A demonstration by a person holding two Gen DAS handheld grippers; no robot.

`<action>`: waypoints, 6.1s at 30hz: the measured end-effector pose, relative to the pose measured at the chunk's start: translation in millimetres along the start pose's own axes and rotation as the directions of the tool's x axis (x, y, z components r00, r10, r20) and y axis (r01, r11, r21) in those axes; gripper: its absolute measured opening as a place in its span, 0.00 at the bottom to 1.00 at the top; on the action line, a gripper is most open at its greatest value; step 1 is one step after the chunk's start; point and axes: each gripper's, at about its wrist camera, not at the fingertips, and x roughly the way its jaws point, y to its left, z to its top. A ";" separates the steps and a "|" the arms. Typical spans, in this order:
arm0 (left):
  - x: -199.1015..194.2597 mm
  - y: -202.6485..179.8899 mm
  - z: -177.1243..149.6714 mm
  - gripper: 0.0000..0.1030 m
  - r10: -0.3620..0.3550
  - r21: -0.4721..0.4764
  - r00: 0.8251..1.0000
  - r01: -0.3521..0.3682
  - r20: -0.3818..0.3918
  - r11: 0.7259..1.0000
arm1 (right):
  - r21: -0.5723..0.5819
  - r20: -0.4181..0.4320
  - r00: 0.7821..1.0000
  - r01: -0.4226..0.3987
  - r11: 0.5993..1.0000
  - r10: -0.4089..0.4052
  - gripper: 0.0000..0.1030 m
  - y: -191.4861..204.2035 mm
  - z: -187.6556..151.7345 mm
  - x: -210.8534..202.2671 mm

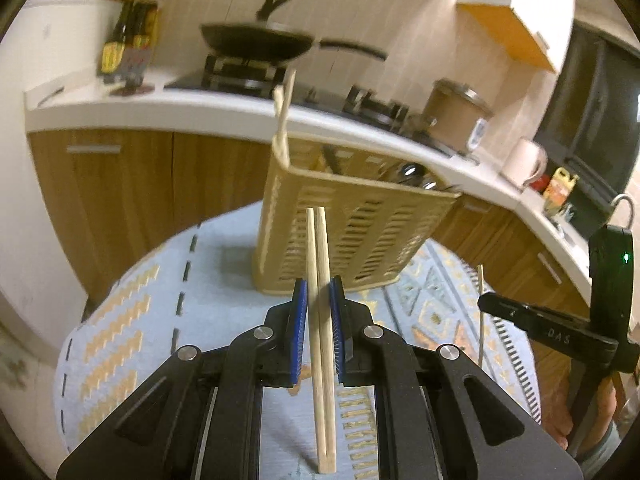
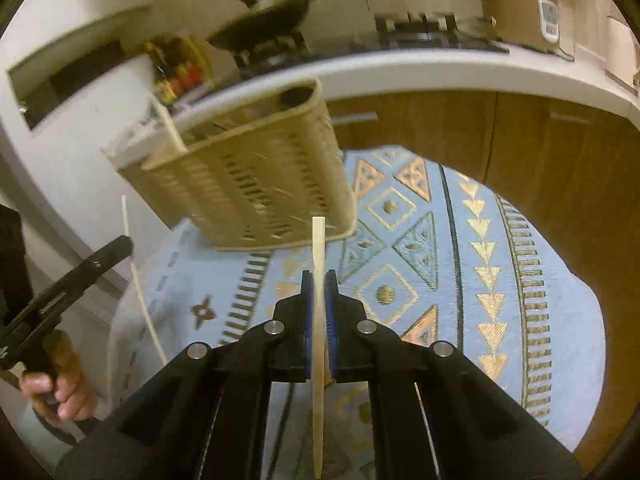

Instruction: Organize utensils

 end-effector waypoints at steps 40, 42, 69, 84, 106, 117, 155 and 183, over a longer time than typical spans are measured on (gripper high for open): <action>-27.4 -26.2 140.2 0.09 0.002 0.096 0.820 -0.069 0.572 0.993 | -0.039 0.635 0.772 -0.013 0.999 0.035 0.04 61.2 169.2 -47.6; -16.2 -21.6 138.8 0.09 0.025 0.078 0.817 -0.085 0.576 0.993 | -0.028 0.634 0.773 0.004 1.000 0.015 0.04 62.0 171.6 -32.7; -5.0 2.5 93.3 0.43 0.021 0.065 0.889 -0.057 0.457 0.996 | -0.031 0.574 0.818 0.059 0.998 -0.031 0.53 68.9 117.8 5.4; -68.9 -38.7 45.9 0.78 0.066 0.098 0.925 -0.110 0.375 0.989 | -0.083 0.460 0.884 0.138 0.987 -0.084 0.82 62.1 41.8 -56.8; -21.8 -44.0 -24.0 0.87 0.288 0.060 0.897 -0.325 0.336 0.944 | -0.040 0.501 0.837 0.277 0.960 -0.220 0.92 47.5 -33.0 -27.1; -7.1 -36.1 -30.4 0.87 0.301 0.053 0.903 -0.332 0.307 0.942 | -0.056 0.475 0.847 0.298 0.953 -0.237 0.92 46.7 -32.7 -19.1; 0.1 -41.5 -42.2 0.92 0.386 0.068 0.858 -0.431 0.339 0.900 | -0.026 0.425 0.880 0.248 0.969 -0.213 0.92 36.7 -33.8 -11.7; 0.3 -37.2 -40.3 0.92 0.390 0.051 0.859 -0.429 0.332 0.902 | -0.024 0.442 0.873 0.241 0.970 -0.206 0.92 33.7 -33.1 -18.0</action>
